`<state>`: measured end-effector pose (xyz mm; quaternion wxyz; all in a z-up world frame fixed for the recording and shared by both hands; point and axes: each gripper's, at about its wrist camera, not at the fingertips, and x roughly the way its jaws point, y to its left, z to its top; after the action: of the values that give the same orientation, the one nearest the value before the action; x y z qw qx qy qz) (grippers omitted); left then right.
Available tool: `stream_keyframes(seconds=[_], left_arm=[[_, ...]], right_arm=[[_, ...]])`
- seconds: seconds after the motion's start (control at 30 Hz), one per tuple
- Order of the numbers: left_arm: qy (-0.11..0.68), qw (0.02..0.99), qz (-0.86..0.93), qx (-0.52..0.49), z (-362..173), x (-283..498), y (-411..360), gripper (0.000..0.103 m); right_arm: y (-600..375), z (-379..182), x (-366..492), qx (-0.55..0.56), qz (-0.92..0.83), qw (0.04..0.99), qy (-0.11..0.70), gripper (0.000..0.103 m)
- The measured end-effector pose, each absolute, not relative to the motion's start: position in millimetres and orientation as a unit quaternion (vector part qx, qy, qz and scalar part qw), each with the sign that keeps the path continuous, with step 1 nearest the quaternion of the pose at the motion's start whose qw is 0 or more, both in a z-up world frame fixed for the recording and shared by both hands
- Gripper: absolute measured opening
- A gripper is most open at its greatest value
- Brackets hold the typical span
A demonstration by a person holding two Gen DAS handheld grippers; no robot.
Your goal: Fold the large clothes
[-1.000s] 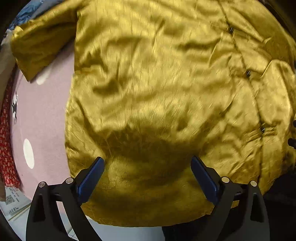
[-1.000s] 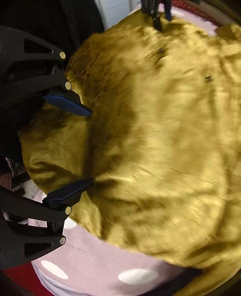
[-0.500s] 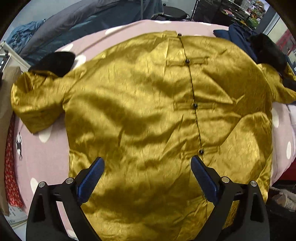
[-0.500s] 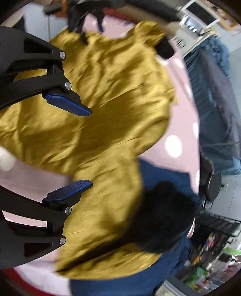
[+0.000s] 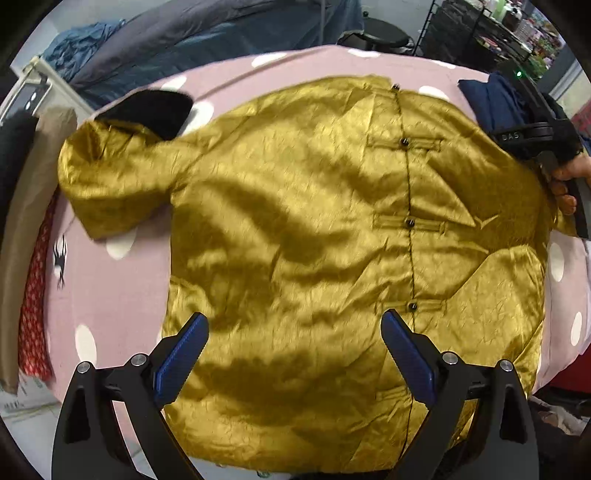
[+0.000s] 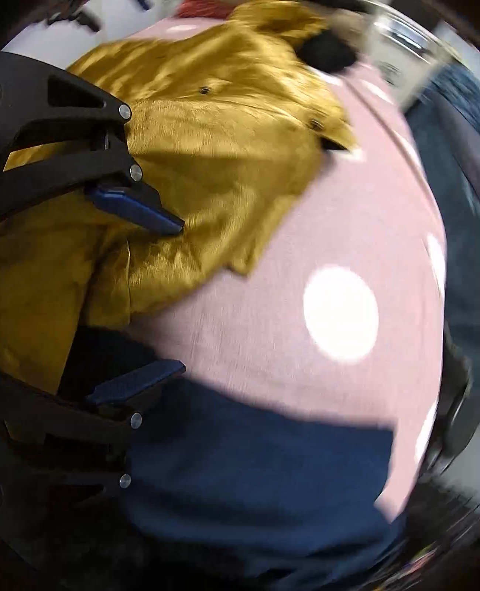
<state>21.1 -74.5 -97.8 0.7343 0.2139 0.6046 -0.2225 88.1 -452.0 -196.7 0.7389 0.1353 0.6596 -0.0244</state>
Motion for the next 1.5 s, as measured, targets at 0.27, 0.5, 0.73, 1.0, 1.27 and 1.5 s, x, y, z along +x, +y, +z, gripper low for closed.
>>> stream_keyframes(seconds=[0.27, 0.5, 0.73, 1.0, 1.27, 1.5], left_arm=[[0.627, 0.727, -0.208, 0.188, -108, 21, -62, 0.092], [0.604, 0.735, -0.24, 0.193, -99, 31, -98, 0.092], [0.592, 0.725, -0.271, 0.224, -105, 22, -133, 0.093], [0.64, 0.677, -0.266, 0.249, -158, -7, -131, 0.095], [0.678, 0.628, -0.258, 0.282, -216, -37, -134, 0.098], [0.652, 0.655, -0.258, 0.282, -189, -34, -138, 0.096]], right_arm=[[-364, -109, 81, -0.073, 0.018, 0.818, 0.57, 0.003], [-306, 0, 15, -0.28, 0.017, 0.894, 0.349, 0.004], [-370, -97, 19, -0.19, -0.093, 0.828, 0.519, 0.076], [-411, -66, -48, -0.081, -0.196, 0.849, 0.483, 0.076], [-457, -64, -64, -0.021, -0.283, 0.824, 0.491, 0.076], [-479, -90, -52, -0.051, -0.323, 0.787, 0.523, 0.036]])
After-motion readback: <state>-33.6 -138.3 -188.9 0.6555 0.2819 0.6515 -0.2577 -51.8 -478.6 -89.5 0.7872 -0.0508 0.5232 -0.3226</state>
